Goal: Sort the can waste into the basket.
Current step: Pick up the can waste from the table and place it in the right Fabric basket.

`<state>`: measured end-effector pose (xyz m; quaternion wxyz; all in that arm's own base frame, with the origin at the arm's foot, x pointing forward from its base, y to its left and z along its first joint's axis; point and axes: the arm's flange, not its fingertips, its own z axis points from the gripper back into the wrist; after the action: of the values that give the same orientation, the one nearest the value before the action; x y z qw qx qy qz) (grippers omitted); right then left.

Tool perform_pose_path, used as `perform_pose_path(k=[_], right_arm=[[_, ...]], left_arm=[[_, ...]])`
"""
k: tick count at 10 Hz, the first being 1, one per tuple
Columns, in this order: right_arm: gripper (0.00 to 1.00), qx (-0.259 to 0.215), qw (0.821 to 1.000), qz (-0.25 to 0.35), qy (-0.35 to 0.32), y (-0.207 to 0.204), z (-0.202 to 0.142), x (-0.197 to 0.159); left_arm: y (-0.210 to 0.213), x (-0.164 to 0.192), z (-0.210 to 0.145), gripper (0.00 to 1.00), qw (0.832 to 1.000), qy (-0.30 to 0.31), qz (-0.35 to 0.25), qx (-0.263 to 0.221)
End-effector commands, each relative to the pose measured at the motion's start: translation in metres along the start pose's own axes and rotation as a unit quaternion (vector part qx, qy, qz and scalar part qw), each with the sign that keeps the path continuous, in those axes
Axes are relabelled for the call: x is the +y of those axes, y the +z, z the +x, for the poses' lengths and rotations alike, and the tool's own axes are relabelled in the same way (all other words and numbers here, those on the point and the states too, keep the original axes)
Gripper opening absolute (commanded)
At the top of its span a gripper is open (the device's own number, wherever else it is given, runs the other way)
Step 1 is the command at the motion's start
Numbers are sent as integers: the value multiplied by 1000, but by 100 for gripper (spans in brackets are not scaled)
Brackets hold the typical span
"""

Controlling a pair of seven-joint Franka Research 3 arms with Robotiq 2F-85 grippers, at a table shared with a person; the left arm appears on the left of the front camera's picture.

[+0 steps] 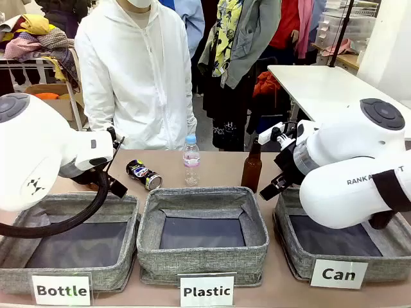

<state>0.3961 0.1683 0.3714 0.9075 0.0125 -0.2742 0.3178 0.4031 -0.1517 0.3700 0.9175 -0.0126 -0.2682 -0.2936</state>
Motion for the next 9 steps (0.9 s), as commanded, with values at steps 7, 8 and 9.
perform_pose_path(k=[7, 8, 9], right_arm=[[100, 0, 1000, 0, 0, 0, 0, 0], [100, 0, 1000, 0, 0, 0, 0, 0], [100, 0, 1000, 0, 0, 0, 0, 0]], left_arm=[[0, 0, 0, 100, 1000, 0, 0, 0], [0, 0, 0, 100, 1000, 0, 0, 0], [0, 0, 0, 100, 1000, 0, 0, 0]])
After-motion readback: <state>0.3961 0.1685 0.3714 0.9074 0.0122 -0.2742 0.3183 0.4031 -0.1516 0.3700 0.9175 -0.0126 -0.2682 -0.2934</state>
